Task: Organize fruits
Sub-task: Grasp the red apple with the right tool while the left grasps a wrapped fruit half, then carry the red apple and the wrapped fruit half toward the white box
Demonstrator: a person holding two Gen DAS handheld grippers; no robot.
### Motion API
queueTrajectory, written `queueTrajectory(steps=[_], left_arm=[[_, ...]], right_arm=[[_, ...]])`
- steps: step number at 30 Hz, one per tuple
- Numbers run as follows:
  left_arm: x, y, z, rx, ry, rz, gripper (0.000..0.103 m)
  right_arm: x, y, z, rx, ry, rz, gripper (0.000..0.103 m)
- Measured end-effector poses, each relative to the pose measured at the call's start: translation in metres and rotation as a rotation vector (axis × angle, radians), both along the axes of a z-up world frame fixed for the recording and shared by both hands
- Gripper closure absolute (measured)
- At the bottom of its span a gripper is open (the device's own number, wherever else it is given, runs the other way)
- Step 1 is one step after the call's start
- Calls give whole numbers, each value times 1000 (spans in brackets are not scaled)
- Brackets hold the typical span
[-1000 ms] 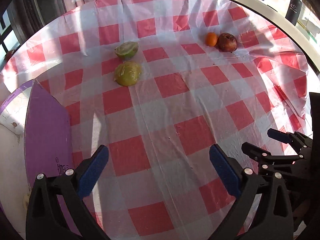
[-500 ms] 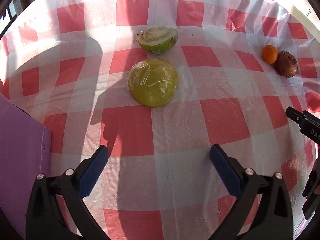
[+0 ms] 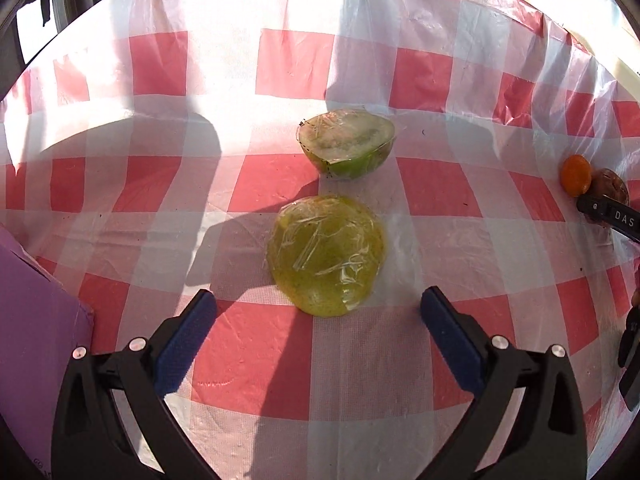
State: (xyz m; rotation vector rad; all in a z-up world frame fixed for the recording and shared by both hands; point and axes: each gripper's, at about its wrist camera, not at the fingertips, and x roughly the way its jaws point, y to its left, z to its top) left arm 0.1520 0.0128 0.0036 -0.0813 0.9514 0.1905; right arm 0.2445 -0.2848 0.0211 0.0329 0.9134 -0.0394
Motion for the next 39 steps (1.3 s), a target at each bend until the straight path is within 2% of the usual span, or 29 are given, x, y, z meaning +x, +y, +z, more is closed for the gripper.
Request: queueTrajectory(steps=[1, 2, 4, 7, 15, 17, 18, 19, 20, 26, 34, 39], left_arm=[[0, 0, 0, 0, 0, 0, 1], [-1, 0, 0, 0, 0, 0, 1], [-1, 0, 1, 0, 0, 1, 1], [5, -1, 2, 0, 3, 5, 1], [49, 17, 2, 0, 16, 0, 1], [55, 16, 4, 3, 12, -30, 9], [55, 13, 7, 8, 0, -61, 29], [55, 8, 9, 22, -2, -93, 42], [53, 5, 9, 19, 5, -113, 42], [15, -8, 12, -20, 31, -104, 42], [-55, -44, 14, -53, 97, -190, 42], [-100, -47, 14, -66, 135, -211, 42]], right_arm=[[1, 0, 1, -1, -5, 2, 17], [0, 0, 1, 8, -14, 15, 28], [4, -5, 1, 10, -24, -8, 39], [2, -13, 4, 75, -33, -9, 40], [-1, -26, 7, 77, -29, -2, 39], [2, -25, 6, 69, -27, -2, 39], [0, -10, -1, 61, -25, -5, 39], [0, -8, -3, 56, -24, -5, 39], [-1, -5, -4, 52, -23, -5, 39], [2, 4, -9, 36, -20, -5, 39], [-2, 12, -7, 26, -21, -4, 40], [-26, 17, -5, 40, -11, 8, 41]])
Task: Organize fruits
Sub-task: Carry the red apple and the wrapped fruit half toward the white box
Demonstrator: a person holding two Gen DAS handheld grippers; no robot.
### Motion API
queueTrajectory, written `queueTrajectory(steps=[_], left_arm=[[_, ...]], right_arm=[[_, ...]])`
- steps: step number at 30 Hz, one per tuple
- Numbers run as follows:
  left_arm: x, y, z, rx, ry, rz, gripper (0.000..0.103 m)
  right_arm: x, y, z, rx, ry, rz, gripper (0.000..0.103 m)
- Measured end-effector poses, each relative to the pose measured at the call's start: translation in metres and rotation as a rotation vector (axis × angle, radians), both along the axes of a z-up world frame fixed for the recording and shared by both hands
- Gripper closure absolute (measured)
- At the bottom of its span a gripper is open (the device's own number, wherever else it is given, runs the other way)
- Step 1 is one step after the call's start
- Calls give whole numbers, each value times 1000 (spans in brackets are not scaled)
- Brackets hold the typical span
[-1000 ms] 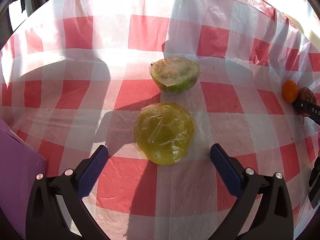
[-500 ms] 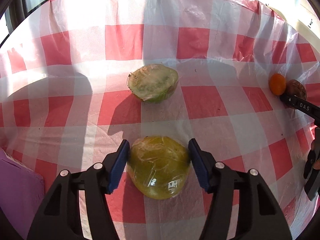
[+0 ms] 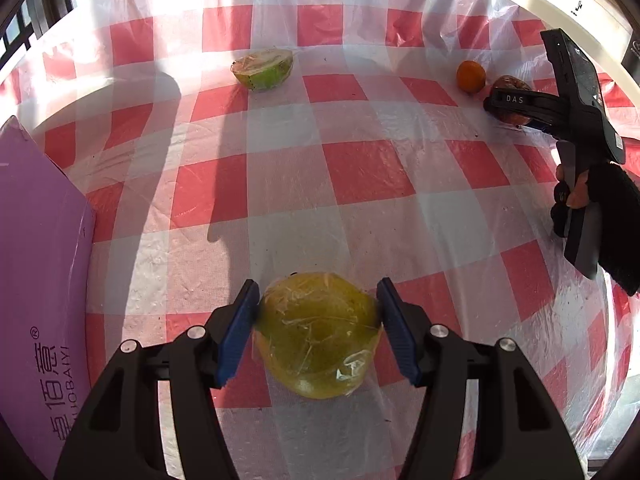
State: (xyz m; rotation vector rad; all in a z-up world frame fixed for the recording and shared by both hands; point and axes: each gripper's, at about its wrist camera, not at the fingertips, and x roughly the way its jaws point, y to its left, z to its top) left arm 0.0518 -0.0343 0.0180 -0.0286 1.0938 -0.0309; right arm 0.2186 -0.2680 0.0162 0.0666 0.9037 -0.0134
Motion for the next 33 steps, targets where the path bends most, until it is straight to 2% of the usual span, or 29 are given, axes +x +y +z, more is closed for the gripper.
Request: queueTrajectory(steps=[6, 11, 15, 19, 24, 33], left_arm=[[-31, 19, 0, -6, 31, -12, 42], [-46, 30, 2, -16, 38, -14, 42], [-58, 34, 6, -15, 42, -28, 42], [-69, 36, 11, -20, 49, -55, 42], [-80, 34, 19, -29, 53, -111, 42], [-83, 21, 48, -39, 7, -258, 42]], right_arm=[[-83, 12, -2, 47, 32, 15, 42], [-154, 34, -2, 48, 77, 71, 42], [-193, 56, -1, 59, 121, 138, 42], [-223, 68, 2, 73, 148, 174, 42], [-256, 74, 4, 92, 182, 162, 42], [-276, 86, 17, 100, 175, 140, 42]])
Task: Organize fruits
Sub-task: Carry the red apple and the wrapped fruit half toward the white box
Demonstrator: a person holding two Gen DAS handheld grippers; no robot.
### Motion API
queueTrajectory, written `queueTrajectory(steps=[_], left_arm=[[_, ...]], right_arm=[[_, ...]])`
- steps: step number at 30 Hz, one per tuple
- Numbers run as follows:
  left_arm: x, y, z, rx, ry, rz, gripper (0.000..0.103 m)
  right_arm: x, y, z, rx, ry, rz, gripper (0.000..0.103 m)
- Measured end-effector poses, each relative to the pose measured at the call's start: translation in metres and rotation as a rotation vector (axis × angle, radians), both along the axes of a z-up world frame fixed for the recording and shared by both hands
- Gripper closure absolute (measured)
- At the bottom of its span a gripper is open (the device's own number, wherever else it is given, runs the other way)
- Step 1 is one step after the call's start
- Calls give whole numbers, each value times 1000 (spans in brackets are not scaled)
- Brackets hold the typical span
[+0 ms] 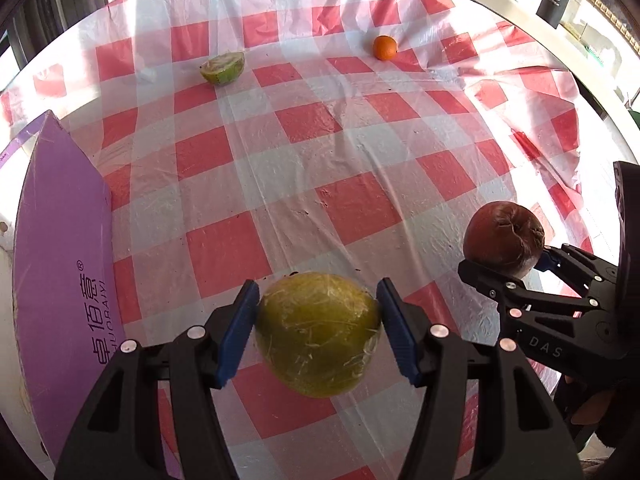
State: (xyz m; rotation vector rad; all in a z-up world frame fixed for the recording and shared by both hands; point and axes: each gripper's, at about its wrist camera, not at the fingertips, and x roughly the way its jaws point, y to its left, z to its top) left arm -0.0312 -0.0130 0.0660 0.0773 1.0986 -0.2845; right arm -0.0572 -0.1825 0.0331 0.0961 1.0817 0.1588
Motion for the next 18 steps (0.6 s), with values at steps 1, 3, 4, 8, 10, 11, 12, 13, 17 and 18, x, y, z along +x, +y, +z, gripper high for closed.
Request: queueTrajectory(steps=[1, 3, 4, 8, 10, 11, 12, 13, 17, 18], left_arm=[[1, -1, 5, -3, -12, -16, 42], [1, -4, 14, -7, -37, -44, 42], [1, -4, 18, -11, -49, -55, 42], [1, -1, 34, -34, -87, -79, 42], [0, 4, 42, -55, -101, -79, 42], [0, 7, 46, -68, -107, -76, 42], [0, 11, 49, -79, -114, -73, 42], [-1, 15, 53, -90, -121, -69, 42], [-3, 34, 66, -136, -146, -37, 42], [-4, 40, 69, -147, -153, -29, 42]], right_arm=[[-2, 0, 2, -2, -5, -5, 42], [-5, 1, 7, -6, -17, -17, 42], [-6, 1, 10, -7, -23, -24, 42], [-11, 3, 21, -15, -53, -44, 42], [-14, 5, 28, -14, -67, -53, 42], [-15, 7, 31, -11, -73, -57, 42], [-17, 10, 34, -10, -79, -58, 42], [-18, 13, 37, -10, -84, -57, 42], [-23, 29, 49, -6, -102, -39, 42], [-24, 34, 52, -4, -108, -31, 42]])
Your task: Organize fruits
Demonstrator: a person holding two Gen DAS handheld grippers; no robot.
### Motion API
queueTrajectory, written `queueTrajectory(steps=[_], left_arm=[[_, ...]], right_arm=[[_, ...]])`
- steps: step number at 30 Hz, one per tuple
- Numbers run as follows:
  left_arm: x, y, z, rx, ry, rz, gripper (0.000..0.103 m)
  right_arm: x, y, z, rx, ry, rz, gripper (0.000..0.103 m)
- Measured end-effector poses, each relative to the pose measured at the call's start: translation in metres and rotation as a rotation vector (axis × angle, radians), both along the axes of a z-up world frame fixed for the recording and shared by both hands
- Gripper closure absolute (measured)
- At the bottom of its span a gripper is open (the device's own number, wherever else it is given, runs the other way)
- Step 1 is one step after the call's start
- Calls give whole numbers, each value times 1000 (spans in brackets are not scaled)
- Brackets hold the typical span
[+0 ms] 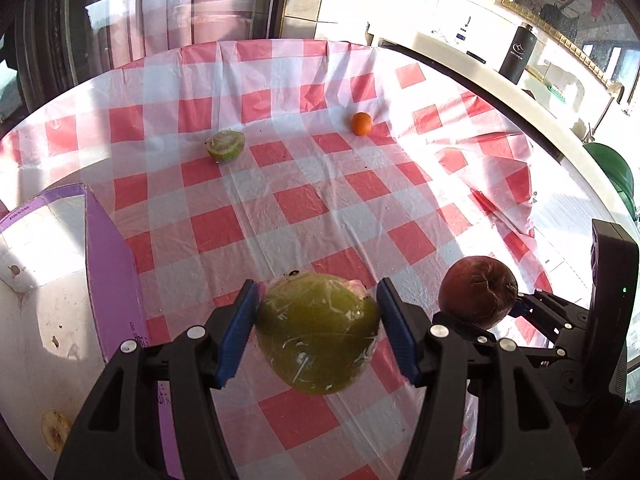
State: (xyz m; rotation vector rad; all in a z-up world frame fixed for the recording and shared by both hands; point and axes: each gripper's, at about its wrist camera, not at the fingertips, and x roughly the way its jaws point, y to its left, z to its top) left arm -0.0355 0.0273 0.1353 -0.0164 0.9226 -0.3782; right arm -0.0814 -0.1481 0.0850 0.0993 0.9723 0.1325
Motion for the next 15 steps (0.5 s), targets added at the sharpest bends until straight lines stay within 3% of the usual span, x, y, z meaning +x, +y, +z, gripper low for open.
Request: queueTrajectory(steps=[2, 3, 4, 10, 12, 15], left_arm=[[-1, 11, 6, -19, -14, 16, 46], [-2, 16, 9, -29, -20, 23, 58], [-3, 21, 12, -35, -24, 29, 62], [-1, 56, 14, -68, -27, 92, 62], [-2, 66, 15, -111, -21, 99, 56], [-7, 67, 15, -126, -19, 65, 33]], right_arm=[[-1, 11, 6, 0, -14, 19, 42], [-2, 17, 9, 3, -19, 30, 42], [-2, 24, 12, 7, -24, 41, 42], [-2, 64, 16, -58, -44, 122, 42], [0, 67, 10, -57, -22, 118, 42], [-5, 64, 9, -64, -22, 98, 42]])
